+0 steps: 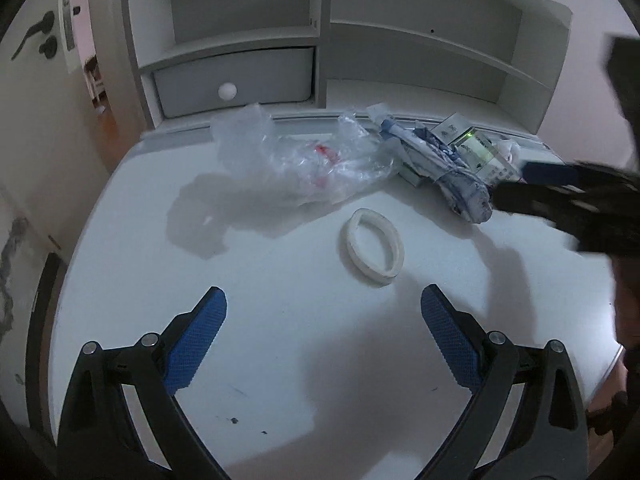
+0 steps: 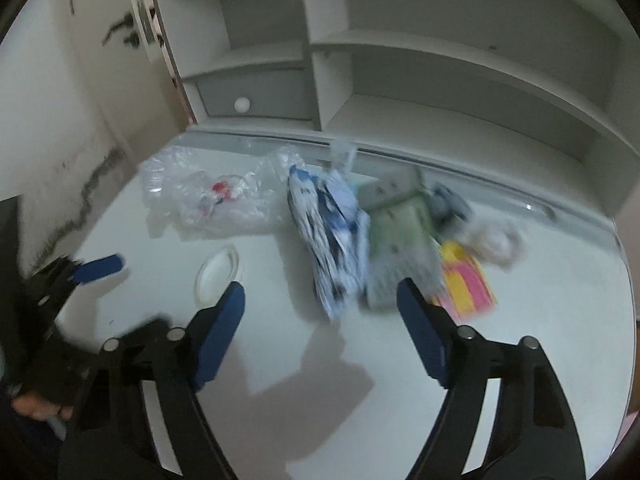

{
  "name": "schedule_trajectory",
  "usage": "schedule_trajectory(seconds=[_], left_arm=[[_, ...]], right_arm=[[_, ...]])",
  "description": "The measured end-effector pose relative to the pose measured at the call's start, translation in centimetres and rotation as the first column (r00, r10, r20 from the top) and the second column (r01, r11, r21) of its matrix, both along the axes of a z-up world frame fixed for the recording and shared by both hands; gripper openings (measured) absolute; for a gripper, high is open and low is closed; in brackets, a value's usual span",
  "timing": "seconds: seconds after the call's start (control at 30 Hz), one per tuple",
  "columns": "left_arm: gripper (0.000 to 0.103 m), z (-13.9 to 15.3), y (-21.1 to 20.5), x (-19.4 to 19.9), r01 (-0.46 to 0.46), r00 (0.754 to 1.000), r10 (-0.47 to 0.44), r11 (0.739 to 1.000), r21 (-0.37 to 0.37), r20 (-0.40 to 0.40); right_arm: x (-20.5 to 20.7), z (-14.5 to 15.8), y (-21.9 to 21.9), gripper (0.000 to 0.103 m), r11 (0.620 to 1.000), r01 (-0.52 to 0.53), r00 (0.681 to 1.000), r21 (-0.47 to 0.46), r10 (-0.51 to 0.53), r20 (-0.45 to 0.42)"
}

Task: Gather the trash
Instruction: 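Grasp the crumpled blue-white wrapper with the right tool while the left grasps the white tape ring, then carry wrapper and tape ring over the bin and lower them toward it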

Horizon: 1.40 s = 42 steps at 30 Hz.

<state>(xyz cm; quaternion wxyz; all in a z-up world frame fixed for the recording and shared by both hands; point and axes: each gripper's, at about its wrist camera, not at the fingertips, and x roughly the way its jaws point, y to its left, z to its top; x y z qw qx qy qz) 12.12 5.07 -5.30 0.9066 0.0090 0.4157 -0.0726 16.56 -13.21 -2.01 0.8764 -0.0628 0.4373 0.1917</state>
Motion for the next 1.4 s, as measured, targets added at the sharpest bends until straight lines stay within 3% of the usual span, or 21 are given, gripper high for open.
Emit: schedule_trajectory(seconds=[0.13, 0.2, 0.57, 0.7, 0.73, 0.77, 0.8, 0.83, 1.0, 1.13, 1.2, 1.23, 1.3, 1.37, 1.4], left_arm=[[0.095, -0.5, 0.3, 0.4, 0.012, 1.000, -0.012, 1.000, 0.004, -0.004], [0.095, -0.8, 0.5, 0.6, 0.020, 1.000, -0.020, 1.000, -0.004, -0.012], [0.093, -2.2, -1.6, 4.0, 0.018, 0.997, -0.017, 1.000, 0.021, -0.079], [0.077, -2.2, -2.3, 4.4, 0.036, 0.995, -0.031, 0.998, 0.044, -0.097], [0.065, -2.2, -2.6, 4.4, 0.038, 0.995, -0.032, 0.997, 0.062, -0.091], [0.060, -2.2, -2.7, 4.3, 0.037, 0.996, -0.030, 0.996, 0.079, -0.088], [0.043, -2.0, -3.1, 4.1, 0.050, 0.996, -0.043, 0.995, 0.083, -0.083], [0.037, -1.9, -3.5, 4.0, 0.061, 0.995, -0.053, 0.995, 0.085, -0.085], [0.036, -0.1, -7.1, 2.2, 0.125, 0.992, -0.122, 0.987, 0.096, -0.042], [0.036, 2.1, -12.9, -0.6, 0.258, 0.966, -0.259, 0.964, 0.063, 0.007], [0.036, 3.1, -17.1, -2.6, 0.352, 0.935, -0.353, 0.935, 0.047, 0.039], [0.036, 3.6, -19.3, -3.8, 0.404, 0.912, -0.406, 0.914, 0.040, 0.057], [0.036, 4.2, -24.3, -6.0, 0.505, 0.859, -0.506, 0.863, 0.034, 0.084], [0.036, 4.4, -28.8, -8.5, 0.597, 0.797, -0.596, 0.802, 0.015, 0.098], [0.036, 4.2, -32.0, -10.2, 0.654, 0.752, -0.651, 0.756, 0.006, 0.099]], right_arm=[[3.0, -2.0, 1.8, 0.059, 0.997, 0.023, 0.999, -0.072, -0.026, -0.032], [3.2, -2.4, 2.0, 0.034, 0.995, 0.019, 0.999, -0.095, -0.022, -0.034], [-1.4, 1.2, -1.5, 0.032, 0.999, 0.029, 0.999, -0.018, -0.028, 0.042], [-3.4, 1.8, -4.4, 0.032, 0.997, 0.072, 0.996, -0.001, -0.072, 0.054], [-3.8, 2.1, -5.0, 0.032, 0.997, 0.081, 0.995, 0.003, -0.081, 0.057], [-4.6, 2.2, -6.1, 0.032, 0.995, 0.096, 0.994, 0.010, -0.096, 0.060], [-5.2, 2.3, -7.2, 0.032, 0.994, 0.113, 0.991, 0.014, -0.114, 0.065], [-5.9, 2.4, -8.1, 0.032, 0.992, 0.127, 0.989, 0.015, -0.128, 0.069], [-11.3, 3.5, -15.0, 0.032, 0.965, 0.261, 0.959, 0.035, -0.264, 0.105], [-16.3, 3.2, -22.9, 0.032, 0.895, 0.442, 0.887, 0.061, -0.446, 0.115], [-19.8, 2.3, -28.4, 0.032, 0.816, 0.573, 0.809, 0.077, -0.578, 0.105], [-21.1, 1.9, -30.4, 0.032, 0.784, 0.616, 0.778, 0.081, -0.621, 0.097], [-24.9, 0.3, -35.1, 0.032, 0.687, 0.721, 0.684, 0.090, -0.726, 0.070], [-28.7, -1.4, -39.2, 0.032, 0.594, 0.799, 0.594, 0.092, -0.804, 0.037], [-30.8, -2.4, -41.2, 0.032, 0.538, 0.838, 0.539, 0.087, -0.842, 0.017]])
